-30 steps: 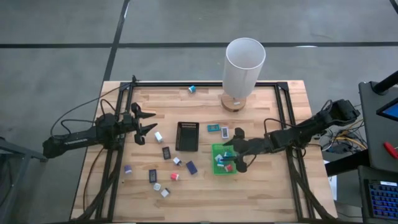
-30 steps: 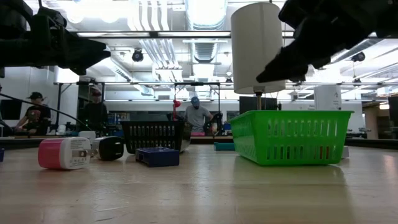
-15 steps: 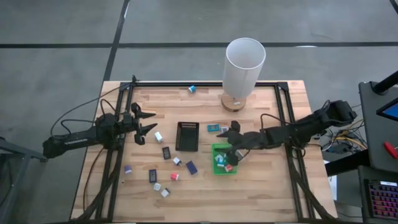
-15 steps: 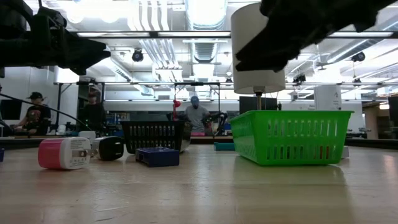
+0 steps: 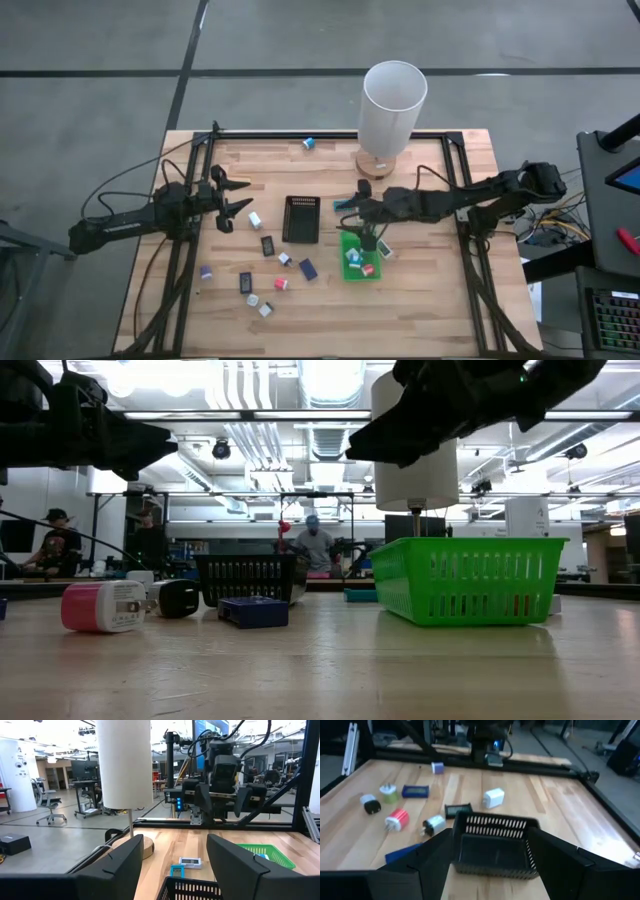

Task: Pick & Place Office items
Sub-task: Put the blue charger adapter into the green bin

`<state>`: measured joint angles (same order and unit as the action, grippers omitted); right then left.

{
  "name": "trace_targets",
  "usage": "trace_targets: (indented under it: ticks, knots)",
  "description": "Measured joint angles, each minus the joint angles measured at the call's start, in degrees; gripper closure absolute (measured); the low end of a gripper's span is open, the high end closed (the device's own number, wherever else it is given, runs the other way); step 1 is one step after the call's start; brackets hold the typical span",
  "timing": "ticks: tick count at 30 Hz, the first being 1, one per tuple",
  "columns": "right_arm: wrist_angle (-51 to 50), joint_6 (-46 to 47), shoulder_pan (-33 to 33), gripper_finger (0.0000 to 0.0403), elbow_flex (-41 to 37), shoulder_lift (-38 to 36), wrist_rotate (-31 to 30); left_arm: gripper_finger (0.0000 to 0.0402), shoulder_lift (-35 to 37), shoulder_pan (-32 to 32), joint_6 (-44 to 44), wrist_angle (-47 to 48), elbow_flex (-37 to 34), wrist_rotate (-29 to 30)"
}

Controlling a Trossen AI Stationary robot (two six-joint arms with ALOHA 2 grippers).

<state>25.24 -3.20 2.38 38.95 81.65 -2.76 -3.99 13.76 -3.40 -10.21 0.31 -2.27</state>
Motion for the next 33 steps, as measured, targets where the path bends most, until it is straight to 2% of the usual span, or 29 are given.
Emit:
trace_targets:
  ticks: [7, 15, 18, 21, 25, 33]
  knots:
    - [5.19, -3.49, -1.05, 0.0129, -2.71, 0.0, -0.25, 0.0177, 0.0, 0.0, 0.0, -0.01, -0.01, -0.01]
    - [8.73, -4.3, -4.61, 0.0146, -2.76, 0.41, 0.21, 0.0177, -0.02, 0.0, 0.0, 0.01, -0.01, 0.01]
    - [10.87, -4.28, -5.72, 0.0149, -2.76, 1.99, 0.19, 0.0176, -0.02, 0.0, 0.0, 0.01, -0.01, 0.01]
    - [17.17, -1.31, -6.97, 0.0148, -2.69, 5.63, -1.15, 0.0176, -0.02, 0.0, 0.0, 0.01, -0.01, 0.01]
    - [24.18, 3.5, -8.47, 0.0143, -0.75, 12.21, -5.14, 0.0176, -0.02, 0.01, 0.0, -0.01, 0.0, 0.01]
    - [26.63, 7.46, -8.71, 0.0155, 6.54, 22.87, -23.73, 0.0177, -0.02, 0.0, 0.0, 0.01, -0.01, 0.0]
